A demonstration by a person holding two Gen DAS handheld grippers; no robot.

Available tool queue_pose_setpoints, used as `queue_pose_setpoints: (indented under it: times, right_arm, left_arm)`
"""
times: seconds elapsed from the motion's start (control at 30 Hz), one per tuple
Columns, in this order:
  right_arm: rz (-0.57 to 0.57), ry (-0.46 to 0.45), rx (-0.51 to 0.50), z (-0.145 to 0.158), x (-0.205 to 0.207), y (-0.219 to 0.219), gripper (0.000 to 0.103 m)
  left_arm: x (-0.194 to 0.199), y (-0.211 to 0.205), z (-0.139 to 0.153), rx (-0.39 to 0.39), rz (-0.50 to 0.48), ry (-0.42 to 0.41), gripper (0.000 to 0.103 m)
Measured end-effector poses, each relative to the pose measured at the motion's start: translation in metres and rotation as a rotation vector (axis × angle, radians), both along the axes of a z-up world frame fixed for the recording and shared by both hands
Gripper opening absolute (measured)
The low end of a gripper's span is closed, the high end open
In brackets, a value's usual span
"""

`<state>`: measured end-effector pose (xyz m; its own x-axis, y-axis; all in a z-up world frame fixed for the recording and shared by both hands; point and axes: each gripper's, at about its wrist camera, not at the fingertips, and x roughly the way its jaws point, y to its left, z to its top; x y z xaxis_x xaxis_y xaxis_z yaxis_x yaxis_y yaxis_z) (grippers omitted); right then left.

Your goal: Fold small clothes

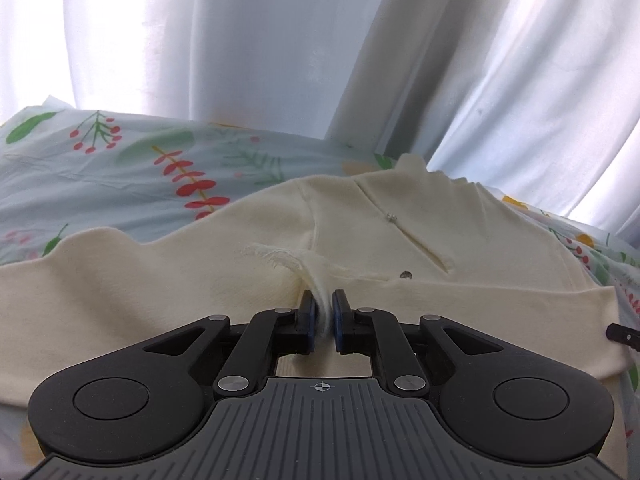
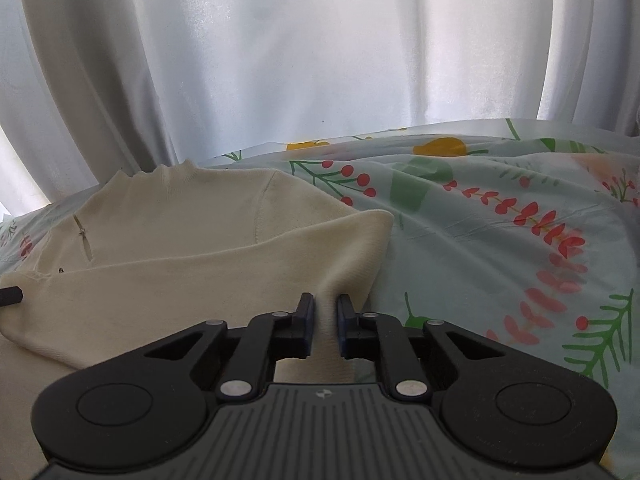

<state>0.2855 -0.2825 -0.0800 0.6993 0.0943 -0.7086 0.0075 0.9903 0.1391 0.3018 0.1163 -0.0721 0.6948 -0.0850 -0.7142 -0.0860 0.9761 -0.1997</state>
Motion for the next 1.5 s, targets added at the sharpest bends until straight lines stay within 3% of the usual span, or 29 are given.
queue_pose_setpoints:
  times: [0.17,0.4,0.6,0.67,0.7,0.8,0.9,0.93,1.0,1.1,1.17,1.23,1.33,1.4,1.5]
  right_arm:
    - [-0.030,-0.059,-0.129,0.004,-0.002,0.007,0.007]
    - [-0.040,-0.021,-0.160,0.001,0.000,0.007,0.011]
    - [0.033,-0.099,-0.227,0.013,-0.024,0.025,0.016]
    - [0.073,-0.087,-0.238,0.009,-0.025,0.030,0.015]
    - [0.080,-0.065,-0.246,0.004,-0.023,0.032,0.015]
    - [0.067,-0.047,-0.333,-0.008,-0.019,0.036,0.016]
    - [0.057,-0.047,-0.339,-0.002,-0.026,0.040,0.019]
    - [0.062,-0.053,-0.325,0.002,-0.032,0.041,0.020]
    - [0.069,-0.061,-0.286,0.008,-0.044,0.042,0.025]
    - [0.082,-0.066,-0.180,0.018,-0.068,0.040,0.035]
    - [0.071,-0.061,-0.107,0.022,-0.081,0.036,0.037]
    - [0.070,-0.045,-0.022,0.022,-0.093,0.032,0.037]
    - [0.075,-0.028,0.015,0.021,-0.103,0.033,0.037]
    - [0.076,-0.036,0.007,0.022,-0.107,0.035,0.040]
    - [0.074,-0.039,0.054,0.024,-0.107,0.036,0.043]
  left_arm:
    - [0.001,-0.003,0.007,0.000,0.014,-0.051,0.008]
    - [0.000,-0.002,-0.007,0.043,0.021,0.013,0.010]
    - [-0.007,0.000,-0.004,0.058,0.035,0.007,0.017]
    - [-0.006,-0.001,-0.007,0.057,0.044,0.026,0.027]
    - [-0.006,-0.001,-0.008,0.047,0.046,0.026,0.037]
    - [-0.010,-0.001,-0.006,0.007,0.049,0.022,0.056]
    - [-0.023,0.012,0.004,-0.101,0.109,0.021,0.065]
    - [-0.031,0.021,0.007,-0.164,0.146,0.015,0.074]
    - [-0.055,0.047,0.011,-0.302,0.262,-0.008,0.081]
    - [-0.102,0.095,0.011,-0.447,0.475,-0.030,0.081]
    - [-0.131,0.129,0.010,-0.479,0.618,-0.047,0.081]
    - [-0.151,0.162,0.008,-0.457,0.743,-0.042,0.081]
    - [-0.180,0.206,0.005,-0.440,0.951,-0.066,0.081]
    - [-0.199,0.232,0.001,-0.488,1.052,-0.104,0.080]
    - [-0.218,0.260,-0.011,-0.628,1.132,-0.193,0.077]
